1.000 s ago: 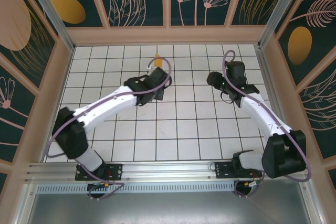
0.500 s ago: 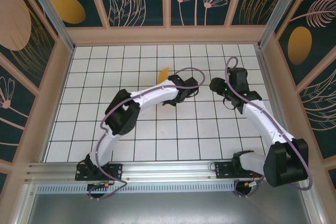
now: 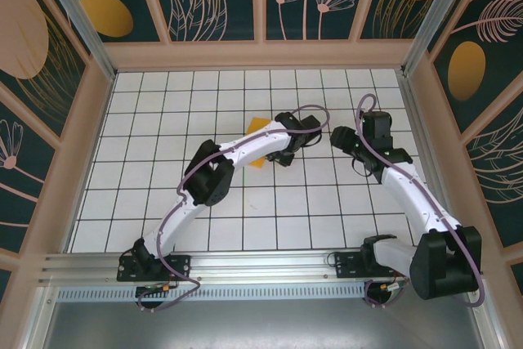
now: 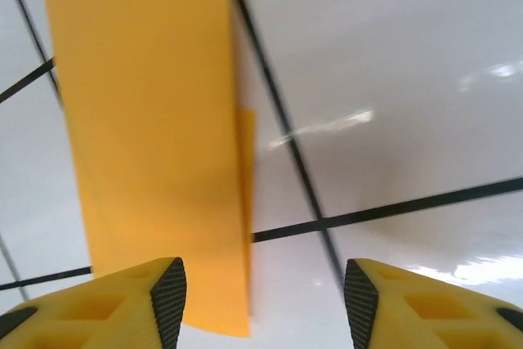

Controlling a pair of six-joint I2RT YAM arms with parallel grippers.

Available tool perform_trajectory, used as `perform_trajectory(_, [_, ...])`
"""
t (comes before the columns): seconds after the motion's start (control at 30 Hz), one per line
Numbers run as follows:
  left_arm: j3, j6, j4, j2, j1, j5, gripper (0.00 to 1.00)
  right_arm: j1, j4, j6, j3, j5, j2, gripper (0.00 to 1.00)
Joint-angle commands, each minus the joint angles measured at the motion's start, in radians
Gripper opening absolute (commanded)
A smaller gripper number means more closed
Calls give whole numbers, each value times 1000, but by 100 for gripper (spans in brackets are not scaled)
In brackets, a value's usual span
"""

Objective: Fold a paper plane with a square sheet of paper (fold left side to right side)
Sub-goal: Turn over the paper at the center of the table, then rotate the paper at the center of the table.

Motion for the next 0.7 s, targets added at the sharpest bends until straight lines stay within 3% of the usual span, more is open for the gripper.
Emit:
perform_trajectory(0.0, [-45,61,80,-125,34,119,60,-9,23,9,-20,-74,-3,54])
perform_trajectory(0.17, [-383,74,353,-398,164,286,63,35,73,58,10,-88,105,56])
perform_trajectory(0.43, [-1000,2,888,-896,359,455,77,265,47,54,299,60,471,77])
perform_trajectory(0.67, [-1297,-47,1067,-1139,401,374,88,360,-11,86,587,132,780,87])
